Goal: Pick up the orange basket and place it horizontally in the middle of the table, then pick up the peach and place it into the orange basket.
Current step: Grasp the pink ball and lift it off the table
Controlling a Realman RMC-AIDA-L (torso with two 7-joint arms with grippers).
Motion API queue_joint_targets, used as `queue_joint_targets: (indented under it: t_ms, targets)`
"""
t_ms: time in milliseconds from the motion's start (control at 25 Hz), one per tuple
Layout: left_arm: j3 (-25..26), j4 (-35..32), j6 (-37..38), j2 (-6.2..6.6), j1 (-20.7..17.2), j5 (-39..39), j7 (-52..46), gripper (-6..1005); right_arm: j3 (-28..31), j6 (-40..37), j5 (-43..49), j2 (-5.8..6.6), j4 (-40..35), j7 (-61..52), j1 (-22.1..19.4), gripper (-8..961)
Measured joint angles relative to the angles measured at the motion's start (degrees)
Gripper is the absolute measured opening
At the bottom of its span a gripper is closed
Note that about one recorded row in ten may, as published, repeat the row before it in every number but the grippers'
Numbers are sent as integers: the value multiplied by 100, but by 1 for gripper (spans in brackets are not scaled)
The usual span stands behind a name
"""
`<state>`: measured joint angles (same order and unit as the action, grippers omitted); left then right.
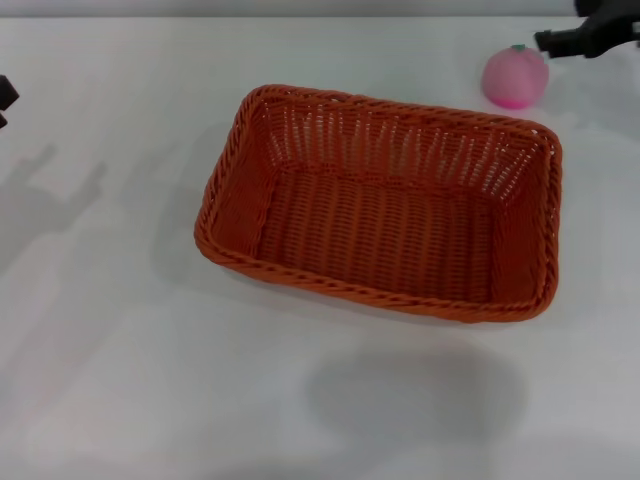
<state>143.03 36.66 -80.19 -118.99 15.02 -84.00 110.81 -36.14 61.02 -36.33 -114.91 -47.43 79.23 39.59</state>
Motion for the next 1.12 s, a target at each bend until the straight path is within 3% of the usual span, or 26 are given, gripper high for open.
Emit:
queue_joint_targets:
  t_ms: [280,640,1000,1120]
  targets:
    - [-22,-180,-48,-12,-35,58,393,802,-1275,-712,71,-13,385,-600,114,734]
    - [-20,-289,-239,-12,-73,94,513,804,-2038,-1229,109,-7,602,-1038,123,734]
    - [-29,-314,-257,-8,-96,51,583,797,-2176,-1452,249,-18,676,-1141,126,733]
    - [-30,-358,-254,-3,-96,46,589,794,-2179,-1475,260,-12,700,-1142,123,593]
